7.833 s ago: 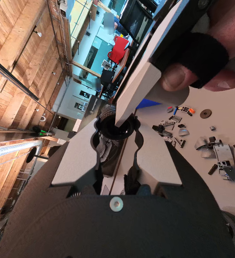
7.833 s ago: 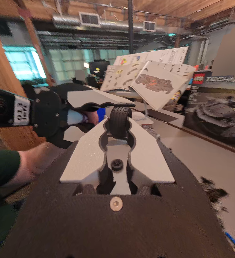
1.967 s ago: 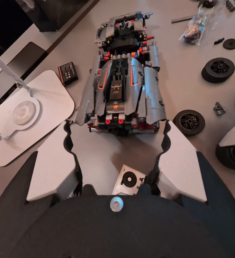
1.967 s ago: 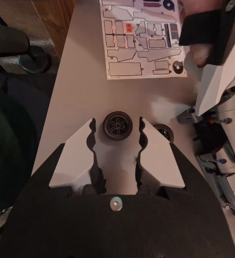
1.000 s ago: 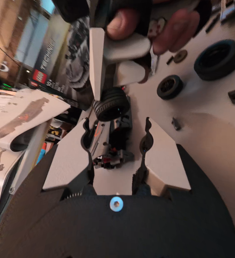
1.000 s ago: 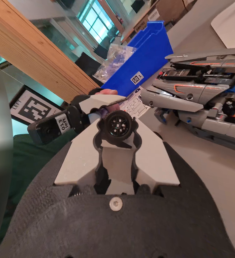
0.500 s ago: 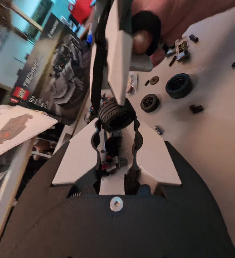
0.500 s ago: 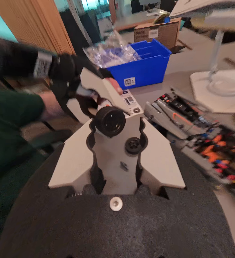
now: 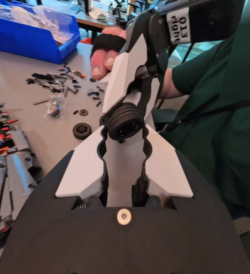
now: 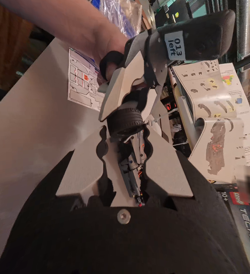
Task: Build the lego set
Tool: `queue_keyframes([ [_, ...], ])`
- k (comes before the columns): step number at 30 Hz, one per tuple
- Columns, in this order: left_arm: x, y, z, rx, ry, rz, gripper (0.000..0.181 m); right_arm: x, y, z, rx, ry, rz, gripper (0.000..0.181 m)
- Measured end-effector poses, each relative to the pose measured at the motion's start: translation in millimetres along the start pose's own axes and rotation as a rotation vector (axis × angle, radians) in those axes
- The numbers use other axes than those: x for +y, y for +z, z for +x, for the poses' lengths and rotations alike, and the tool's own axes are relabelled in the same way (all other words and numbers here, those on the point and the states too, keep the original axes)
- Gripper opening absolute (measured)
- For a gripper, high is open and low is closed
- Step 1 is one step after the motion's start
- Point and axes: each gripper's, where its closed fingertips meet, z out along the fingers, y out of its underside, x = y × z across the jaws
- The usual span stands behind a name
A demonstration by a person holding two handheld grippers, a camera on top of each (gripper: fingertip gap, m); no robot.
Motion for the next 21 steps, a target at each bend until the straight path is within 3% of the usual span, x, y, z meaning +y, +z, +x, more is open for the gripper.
queue_keyframes([
  [5, 5, 4, 19, 0.179, -0.067, -0.048, 0.045, -13, -3, -11, -0.038, -0.033, 0.047, 0.052],
  [10, 9, 12, 19, 0.192, -0.077, -0.101, 0.047, -15, -6, -20, -0.076, -0.042, 0.038, 0.042],
  [13, -2, -1, 4, 0.001, -0.004, -0.053, 0.068, -5, -10, -3, -0.067, 0.113, 0.065, 0.041],
  [15, -10, -26, -22, -0.284, 0.086, -0.023, 0.072, 11, -13, 13, -0.041, 0.212, 0.053, 0.042],
  [18, 28, -71, -61, -0.695, 0.187, -0.26, 0.065, 38, -14, 32, -0.009, 0.352, 0.006, 0.043],
  [21, 62, -97, -86, -0.871, -0.001, -0.313, 0.07, 52, -12, 37, 0.004, 0.403, -0.028, 0.043],
])
